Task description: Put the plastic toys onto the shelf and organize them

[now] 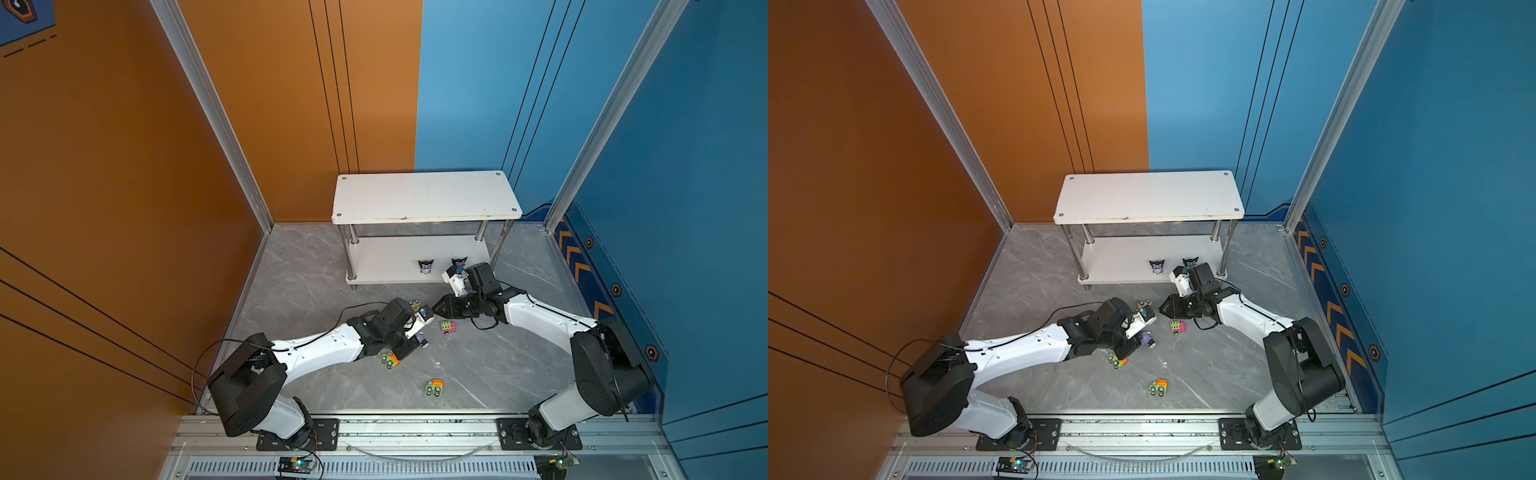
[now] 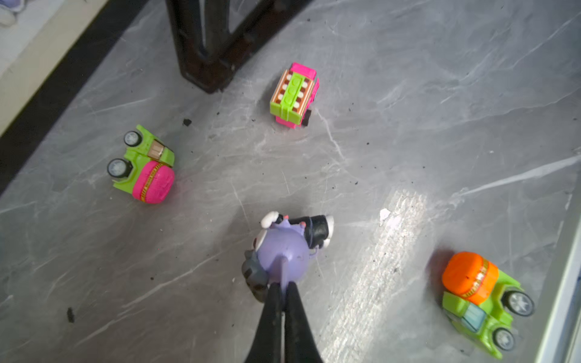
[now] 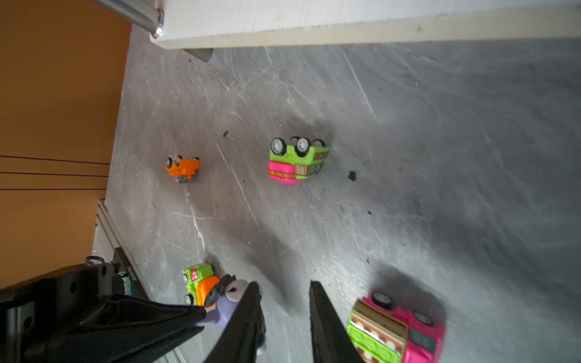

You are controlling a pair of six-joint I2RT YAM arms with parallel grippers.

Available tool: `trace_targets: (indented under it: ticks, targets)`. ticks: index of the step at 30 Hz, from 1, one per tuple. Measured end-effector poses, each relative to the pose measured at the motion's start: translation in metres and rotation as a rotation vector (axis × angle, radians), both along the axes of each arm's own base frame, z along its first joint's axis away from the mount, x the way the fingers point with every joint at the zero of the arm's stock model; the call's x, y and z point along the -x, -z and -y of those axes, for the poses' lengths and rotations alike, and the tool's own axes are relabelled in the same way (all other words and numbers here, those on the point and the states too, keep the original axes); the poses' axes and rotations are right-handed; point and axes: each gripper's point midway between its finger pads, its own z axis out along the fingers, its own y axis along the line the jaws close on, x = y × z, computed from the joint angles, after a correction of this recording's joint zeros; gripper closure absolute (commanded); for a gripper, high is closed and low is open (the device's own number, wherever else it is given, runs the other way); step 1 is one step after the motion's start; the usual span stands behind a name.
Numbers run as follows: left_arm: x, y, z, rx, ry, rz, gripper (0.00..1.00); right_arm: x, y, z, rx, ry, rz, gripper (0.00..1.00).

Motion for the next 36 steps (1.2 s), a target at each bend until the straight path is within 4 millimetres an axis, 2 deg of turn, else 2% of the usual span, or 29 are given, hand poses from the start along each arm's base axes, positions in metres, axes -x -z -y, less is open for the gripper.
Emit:
trace_targets:
  ticks: [3, 6, 7, 8, 10, 12, 13, 17, 21, 22, 24, 26, 31, 33, 36]
  targets:
    - [0.002, 0.018, -0.006, -0.072, 0.004, -0.018, 0.98, 0.007, 0.007, 0.002, 0.041, -0.005, -0.021, 0.83]
    - [-0.001, 0.018, 0.001, -0.104, 0.021, 0.003, 0.72, 0.017, 0.013, -0.001, 0.074, -0.020, -0.038, 0.83]
    - [-0.001, 0.018, 0.003, -0.114, 0.027, 0.006, 0.66, 0.020, 0.014, -0.003, 0.083, -0.028, -0.041, 0.83]
    - [-0.001, 0.020, 0.005, -0.123, 0.030, 0.003, 0.64, 0.022, 0.015, -0.004, 0.095, -0.034, -0.038, 0.83]
    - [-0.003, 0.020, 0.008, -0.136, 0.033, 0.006, 0.69, 0.027, 0.017, -0.009, 0.113, -0.052, -0.030, 0.84]
    - [-0.004, 0.021, 0.003, -0.161, 0.024, 0.003, 0.81, 0.030, 0.021, -0.010, 0.146, -0.060, -0.024, 0.85]
    - [-0.004, 0.022, 0.001, -0.168, 0.017, 0.001, 0.83, 0.031, 0.024, -0.011, 0.158, -0.064, -0.022, 0.86]
    - [-0.003, 0.020, -0.011, -0.201, 0.002, 0.008, 0.84, 0.036, 0.032, -0.015, 0.200, -0.089, -0.011, 0.94]
    - [-0.010, -0.018, -0.019, -0.100, -0.046, 0.088, 0.77, 0.041, 0.029, -0.025, 0.201, -0.120, 0.005, 0.93]
    - [-0.015, -0.033, -0.025, -0.056, -0.080, 0.120, 0.72, 0.042, 0.027, -0.028, 0.200, -0.130, 0.013, 0.89]
    - [-0.026, -0.059, -0.039, 0.025, -0.160, 0.173, 0.69, 0.041, 0.021, -0.036, 0.214, -0.145, 0.048, 0.72]
    - [-0.039, -0.081, -0.059, 0.107, -0.264, 0.226, 0.65, 0.042, 0.013, -0.046, 0.261, -0.174, 0.111, 0.62]
    - [-0.058, -0.110, -0.111, 0.257, -0.498, 0.298, 0.62, 0.055, -0.004, -0.077, 0.393, -0.255, 0.270, 0.52]
    - [-0.059, -0.115, -0.125, 0.300, -0.558, 0.311, 0.62, 0.058, -0.005, -0.083, 0.448, -0.271, 0.303, 0.51]
    - [-0.062, -0.119, -0.135, 0.341, -0.610, 0.318, 0.62, 0.057, 0.006, -0.086, 0.544, -0.274, 0.318, 0.51]
